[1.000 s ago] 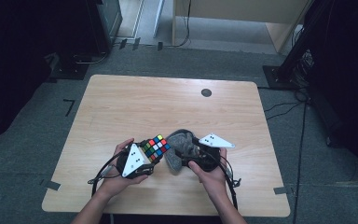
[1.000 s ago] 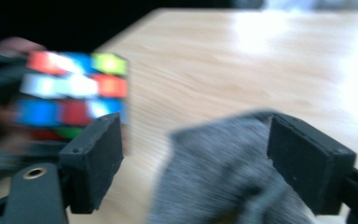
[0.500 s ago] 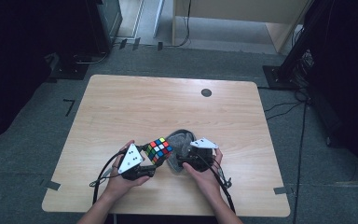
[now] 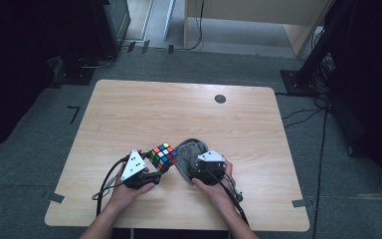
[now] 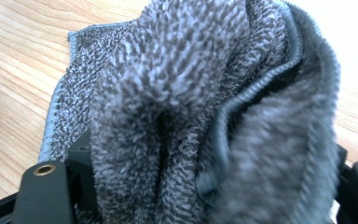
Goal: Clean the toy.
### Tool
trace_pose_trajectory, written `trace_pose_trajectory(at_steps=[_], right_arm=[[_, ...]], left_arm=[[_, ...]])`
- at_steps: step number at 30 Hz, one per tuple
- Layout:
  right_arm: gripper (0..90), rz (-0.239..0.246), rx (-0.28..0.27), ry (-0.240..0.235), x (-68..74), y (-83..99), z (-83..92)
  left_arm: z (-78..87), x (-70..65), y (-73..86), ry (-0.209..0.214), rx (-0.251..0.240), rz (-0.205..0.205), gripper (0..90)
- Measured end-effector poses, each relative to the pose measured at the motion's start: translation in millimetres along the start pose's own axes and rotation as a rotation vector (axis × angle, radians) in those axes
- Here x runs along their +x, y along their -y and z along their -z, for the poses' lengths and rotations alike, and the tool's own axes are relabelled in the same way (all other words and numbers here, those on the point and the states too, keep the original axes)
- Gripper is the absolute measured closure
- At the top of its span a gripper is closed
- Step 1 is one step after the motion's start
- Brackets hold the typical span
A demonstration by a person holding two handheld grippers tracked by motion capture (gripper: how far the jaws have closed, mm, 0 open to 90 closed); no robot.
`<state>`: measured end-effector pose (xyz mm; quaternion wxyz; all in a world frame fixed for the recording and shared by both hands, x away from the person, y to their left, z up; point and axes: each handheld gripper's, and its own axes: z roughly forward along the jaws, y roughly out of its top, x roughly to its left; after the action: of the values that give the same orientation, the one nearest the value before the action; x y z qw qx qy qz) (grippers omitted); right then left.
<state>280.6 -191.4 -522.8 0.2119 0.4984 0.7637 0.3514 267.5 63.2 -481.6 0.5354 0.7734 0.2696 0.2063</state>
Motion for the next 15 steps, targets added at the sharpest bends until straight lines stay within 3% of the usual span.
trace_pose_trajectory(at_steps=[7,9,11,13,15], right_arm=[[23.6,0.002,-0.001,-0.005,0.4,-0.1,-0.2],[24.5,-0.002,-0.001,0.001,0.5,-0.1,-0.2],[33.5,-0.011,-0.014,0.019,1.9,0.3,0.8],[36.4,-0.016,-0.017,0.019,1.4,-0.2,0.6],[42.0,-0.017,-0.021,0.015,0.0,0.2,1.3]], left_arm=[[5.5,2.7,-8.5,-0.045,0.011,0.130,33.9],[5.2,2.4,-12.6,-0.055,0.024,0.115,33.9],[3.6,0.3,-16.2,-0.075,0.026,0.084,33.9],[1.9,-1.0,-18.9,-0.078,0.021,0.090,33.8],[2.7,-3.2,-19.8,-0.077,0.018,0.063,33.8]])
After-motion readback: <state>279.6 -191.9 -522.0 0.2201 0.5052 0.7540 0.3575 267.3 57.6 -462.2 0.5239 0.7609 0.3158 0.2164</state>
